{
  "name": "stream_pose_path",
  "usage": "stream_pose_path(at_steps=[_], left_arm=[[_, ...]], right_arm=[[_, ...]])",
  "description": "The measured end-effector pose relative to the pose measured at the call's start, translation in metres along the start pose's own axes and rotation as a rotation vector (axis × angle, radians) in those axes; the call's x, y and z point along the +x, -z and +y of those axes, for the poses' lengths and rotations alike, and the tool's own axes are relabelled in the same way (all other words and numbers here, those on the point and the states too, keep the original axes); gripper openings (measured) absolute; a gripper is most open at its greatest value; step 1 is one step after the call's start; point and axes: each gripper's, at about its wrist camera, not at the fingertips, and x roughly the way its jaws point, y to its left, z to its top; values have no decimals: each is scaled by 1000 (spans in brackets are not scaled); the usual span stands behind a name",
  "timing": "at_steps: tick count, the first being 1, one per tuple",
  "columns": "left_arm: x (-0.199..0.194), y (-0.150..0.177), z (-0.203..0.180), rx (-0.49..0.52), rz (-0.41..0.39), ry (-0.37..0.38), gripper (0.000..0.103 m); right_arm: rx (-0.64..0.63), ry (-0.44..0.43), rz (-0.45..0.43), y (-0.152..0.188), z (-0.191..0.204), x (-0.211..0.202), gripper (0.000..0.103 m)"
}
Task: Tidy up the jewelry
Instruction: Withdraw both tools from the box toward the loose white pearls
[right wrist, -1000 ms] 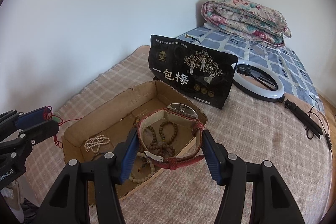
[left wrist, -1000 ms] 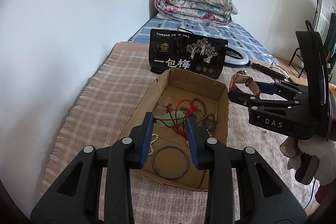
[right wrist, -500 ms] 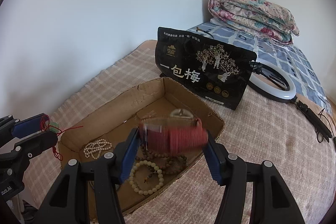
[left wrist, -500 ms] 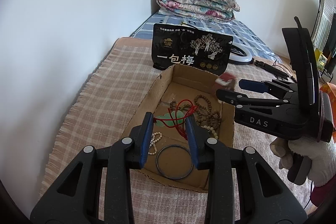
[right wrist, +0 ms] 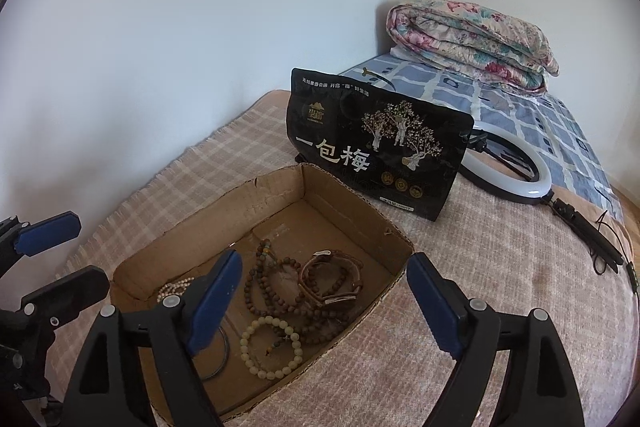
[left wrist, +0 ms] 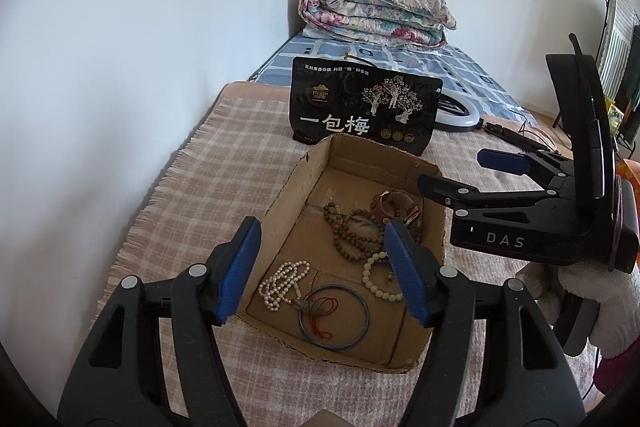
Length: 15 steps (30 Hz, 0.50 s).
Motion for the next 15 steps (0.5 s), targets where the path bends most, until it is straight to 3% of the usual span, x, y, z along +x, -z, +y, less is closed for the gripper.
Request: stream_pose_path(at_steps=[3,15], left_arm=[[0,0,0,-1,-1,0,66],[-7,-2,-12,16,-17,9,67]], right_arm=[[10,10,-11,1,-3,-4,96],[13,37,-11,6,-11,-17,98]])
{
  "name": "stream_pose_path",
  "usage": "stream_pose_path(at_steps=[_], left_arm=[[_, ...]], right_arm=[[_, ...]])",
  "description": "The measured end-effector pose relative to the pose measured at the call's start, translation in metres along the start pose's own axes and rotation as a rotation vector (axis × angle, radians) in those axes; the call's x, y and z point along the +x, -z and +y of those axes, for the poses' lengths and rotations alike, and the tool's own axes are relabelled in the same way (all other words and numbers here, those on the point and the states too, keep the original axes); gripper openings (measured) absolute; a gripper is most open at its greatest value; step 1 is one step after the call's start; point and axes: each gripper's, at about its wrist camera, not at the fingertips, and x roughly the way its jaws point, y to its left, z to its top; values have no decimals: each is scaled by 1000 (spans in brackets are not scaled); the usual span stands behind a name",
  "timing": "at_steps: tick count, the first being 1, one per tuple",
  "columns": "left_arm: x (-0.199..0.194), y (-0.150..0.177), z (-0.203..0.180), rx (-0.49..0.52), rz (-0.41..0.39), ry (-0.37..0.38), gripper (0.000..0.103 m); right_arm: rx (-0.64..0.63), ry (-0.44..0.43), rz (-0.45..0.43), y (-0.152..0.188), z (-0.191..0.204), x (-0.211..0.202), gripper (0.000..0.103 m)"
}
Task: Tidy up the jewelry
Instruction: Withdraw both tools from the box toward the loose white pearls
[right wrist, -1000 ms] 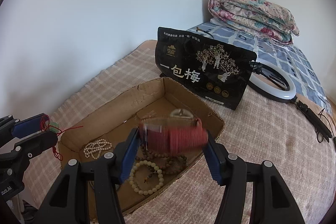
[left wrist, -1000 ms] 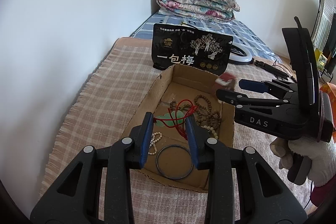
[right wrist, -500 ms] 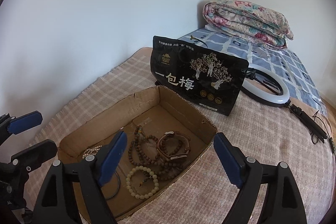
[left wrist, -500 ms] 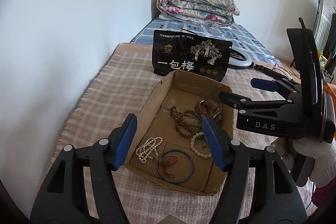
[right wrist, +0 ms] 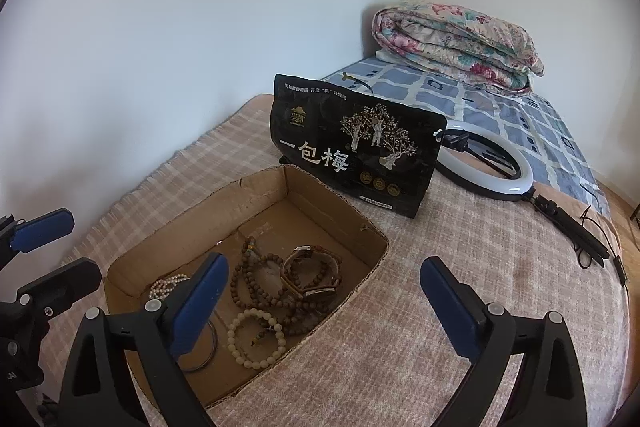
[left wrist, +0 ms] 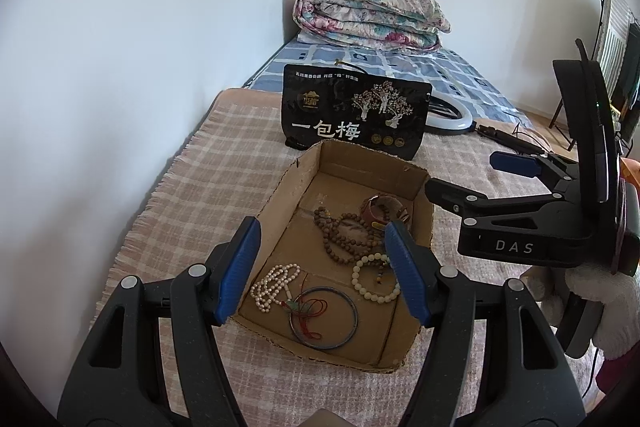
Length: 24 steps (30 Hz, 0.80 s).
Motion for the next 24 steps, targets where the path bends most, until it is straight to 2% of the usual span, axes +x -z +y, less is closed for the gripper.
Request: stream_pose_path(at_steps=[15,24], left_arm=[[-13,-3,-33,33,-32,38,67],[-16,-2,-64,66,-39,74,67]], right_arm=[[27,67,-2,16,-34,-33,98],[73,116,13,38,-68,-58,100]])
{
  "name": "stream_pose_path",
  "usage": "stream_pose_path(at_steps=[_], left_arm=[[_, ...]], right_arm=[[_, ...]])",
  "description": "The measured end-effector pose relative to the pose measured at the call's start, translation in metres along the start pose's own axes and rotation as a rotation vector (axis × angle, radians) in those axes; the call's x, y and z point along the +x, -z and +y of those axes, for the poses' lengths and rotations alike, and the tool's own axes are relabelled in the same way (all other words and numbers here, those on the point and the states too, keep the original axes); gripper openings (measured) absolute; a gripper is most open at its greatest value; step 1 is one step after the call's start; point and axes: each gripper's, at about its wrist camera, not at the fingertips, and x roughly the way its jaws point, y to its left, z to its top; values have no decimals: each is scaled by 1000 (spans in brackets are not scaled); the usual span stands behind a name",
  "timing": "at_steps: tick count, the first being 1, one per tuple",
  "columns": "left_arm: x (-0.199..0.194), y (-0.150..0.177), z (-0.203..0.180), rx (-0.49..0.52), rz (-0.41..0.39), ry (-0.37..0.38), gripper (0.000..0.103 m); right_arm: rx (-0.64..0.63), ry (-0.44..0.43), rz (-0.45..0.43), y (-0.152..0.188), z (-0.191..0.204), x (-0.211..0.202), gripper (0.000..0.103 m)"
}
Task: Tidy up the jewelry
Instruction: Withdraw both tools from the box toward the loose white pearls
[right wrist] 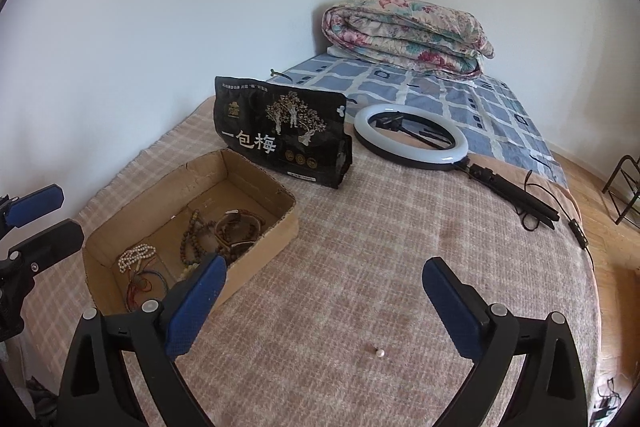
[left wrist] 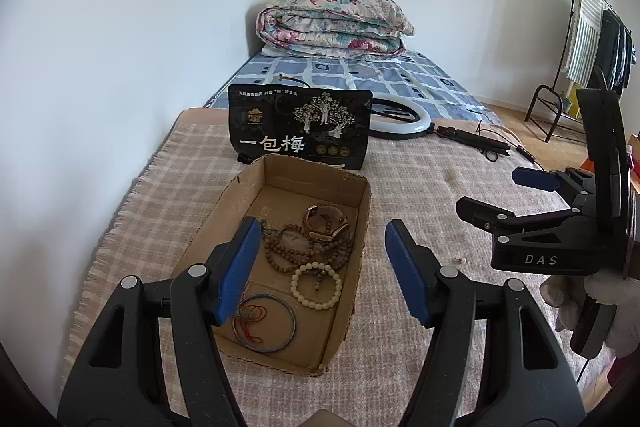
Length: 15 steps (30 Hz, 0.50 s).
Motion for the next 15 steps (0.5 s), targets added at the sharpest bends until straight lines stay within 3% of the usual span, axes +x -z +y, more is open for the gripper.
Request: stream_pose_path(at_steps=[15], left_arm=[[16,3,-58,68,21,70,67]], right_arm=[[77,93,8,48,-73,-49,101]])
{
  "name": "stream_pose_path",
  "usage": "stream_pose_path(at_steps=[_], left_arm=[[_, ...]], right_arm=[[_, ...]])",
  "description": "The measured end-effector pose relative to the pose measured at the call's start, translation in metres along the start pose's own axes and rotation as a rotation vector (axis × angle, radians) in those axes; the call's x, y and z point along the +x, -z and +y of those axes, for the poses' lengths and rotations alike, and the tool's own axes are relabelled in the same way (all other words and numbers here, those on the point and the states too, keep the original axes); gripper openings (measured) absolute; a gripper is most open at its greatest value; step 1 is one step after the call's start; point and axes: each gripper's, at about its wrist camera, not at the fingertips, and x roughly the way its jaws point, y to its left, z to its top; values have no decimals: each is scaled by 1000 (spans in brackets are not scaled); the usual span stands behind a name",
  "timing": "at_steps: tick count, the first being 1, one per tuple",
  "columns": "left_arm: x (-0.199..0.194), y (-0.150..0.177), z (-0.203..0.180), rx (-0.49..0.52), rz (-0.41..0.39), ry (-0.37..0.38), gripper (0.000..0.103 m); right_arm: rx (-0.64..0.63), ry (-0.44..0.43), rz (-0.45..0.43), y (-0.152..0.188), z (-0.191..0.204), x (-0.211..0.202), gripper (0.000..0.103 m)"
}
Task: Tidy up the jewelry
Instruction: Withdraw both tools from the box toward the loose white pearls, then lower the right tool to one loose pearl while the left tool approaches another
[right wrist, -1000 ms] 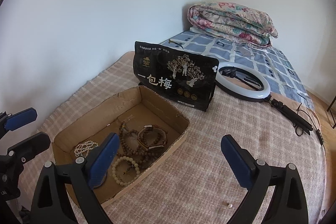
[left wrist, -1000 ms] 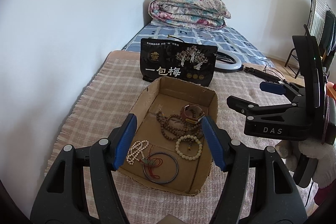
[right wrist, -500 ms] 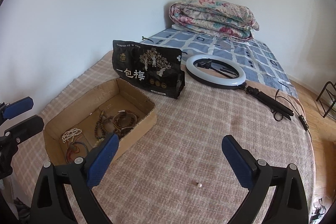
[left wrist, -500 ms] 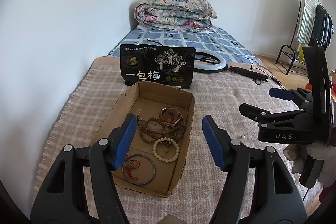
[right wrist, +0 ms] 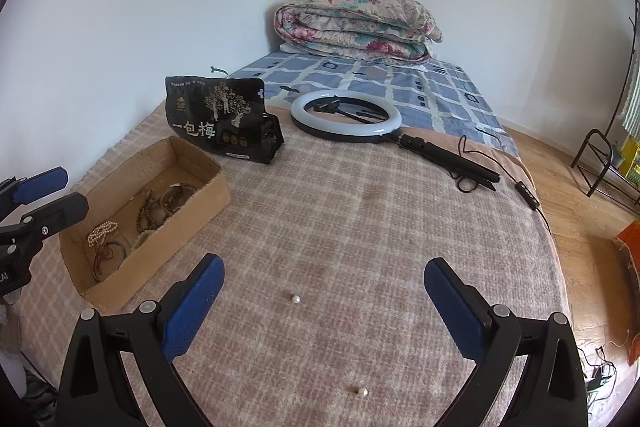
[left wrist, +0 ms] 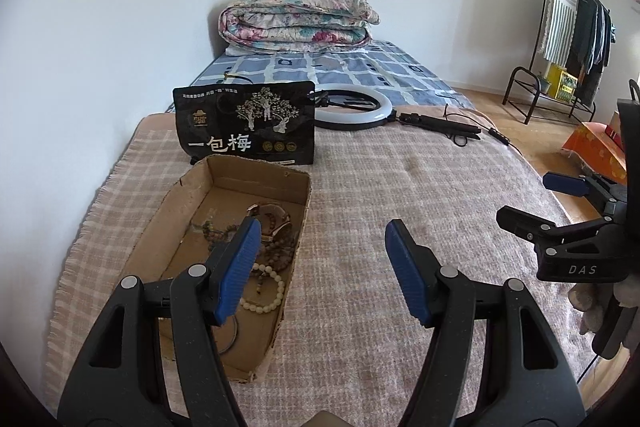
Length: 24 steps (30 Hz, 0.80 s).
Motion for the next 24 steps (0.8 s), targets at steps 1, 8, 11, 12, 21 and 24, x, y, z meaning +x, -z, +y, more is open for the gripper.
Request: stream_pose_path(at_steps=[1,8,11,12,21,24], left_arm=[[3,0,-3,4,5,3,67],[20,5,-27,35,26,27,67],[28,9,-37,56,40,34,67],[31,10,-40,62,44,35,67],[46,20,-67,95,67,93,67],[53,21,-77,104,74,110,66]], right_arm=[[4,1,3,4,-5,-2,101],[35,19,21,32,-36,-11,101],[43,16,35,46,-47,-12,100],[46,15,41,51,-50,-11,99],[80,-16,101,84,-70,-3,89],[75,-28,118,93,-71,0,85]])
